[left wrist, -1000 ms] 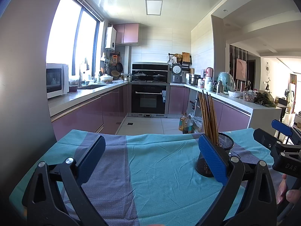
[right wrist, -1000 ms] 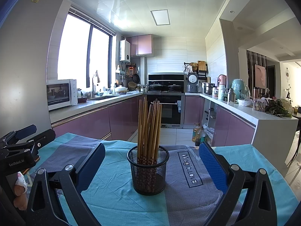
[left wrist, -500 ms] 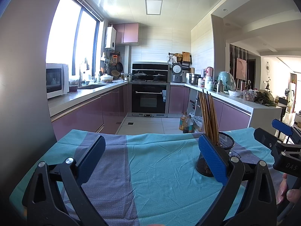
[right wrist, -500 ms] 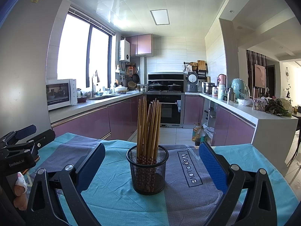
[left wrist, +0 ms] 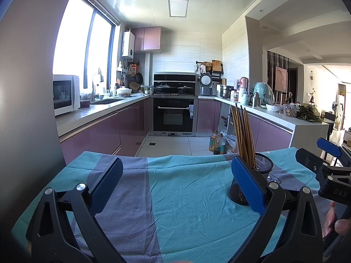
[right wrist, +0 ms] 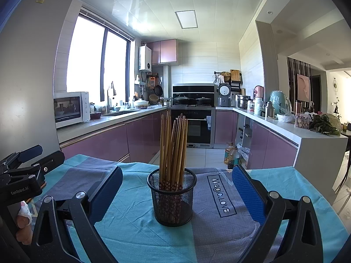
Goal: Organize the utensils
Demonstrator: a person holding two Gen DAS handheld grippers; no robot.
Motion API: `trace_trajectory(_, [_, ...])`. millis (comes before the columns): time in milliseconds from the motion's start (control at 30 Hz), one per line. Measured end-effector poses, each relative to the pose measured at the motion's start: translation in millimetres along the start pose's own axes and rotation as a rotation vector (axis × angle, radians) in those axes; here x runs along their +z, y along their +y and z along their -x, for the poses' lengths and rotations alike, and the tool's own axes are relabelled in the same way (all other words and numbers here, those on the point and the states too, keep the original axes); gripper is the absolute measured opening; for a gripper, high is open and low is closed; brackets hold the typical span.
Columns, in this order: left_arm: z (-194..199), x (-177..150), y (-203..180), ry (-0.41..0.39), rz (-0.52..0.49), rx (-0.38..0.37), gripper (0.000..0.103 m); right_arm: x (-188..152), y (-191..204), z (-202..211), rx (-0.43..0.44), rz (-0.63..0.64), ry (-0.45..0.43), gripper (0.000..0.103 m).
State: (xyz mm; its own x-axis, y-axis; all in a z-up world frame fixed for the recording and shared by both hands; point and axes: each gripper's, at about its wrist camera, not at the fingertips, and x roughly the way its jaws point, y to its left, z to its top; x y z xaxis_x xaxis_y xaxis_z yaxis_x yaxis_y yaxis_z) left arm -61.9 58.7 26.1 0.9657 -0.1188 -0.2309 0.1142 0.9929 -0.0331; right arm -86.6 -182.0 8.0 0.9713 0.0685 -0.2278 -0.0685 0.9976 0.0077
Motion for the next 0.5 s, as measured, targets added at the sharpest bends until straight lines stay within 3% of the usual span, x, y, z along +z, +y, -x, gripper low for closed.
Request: trace_trajectory(500, [0.0,0.7,-0.2,0.001,0.000,0.001,0.097,0.3,-0.3,1.3,-0.002,-0.002,-0.001,0.097])
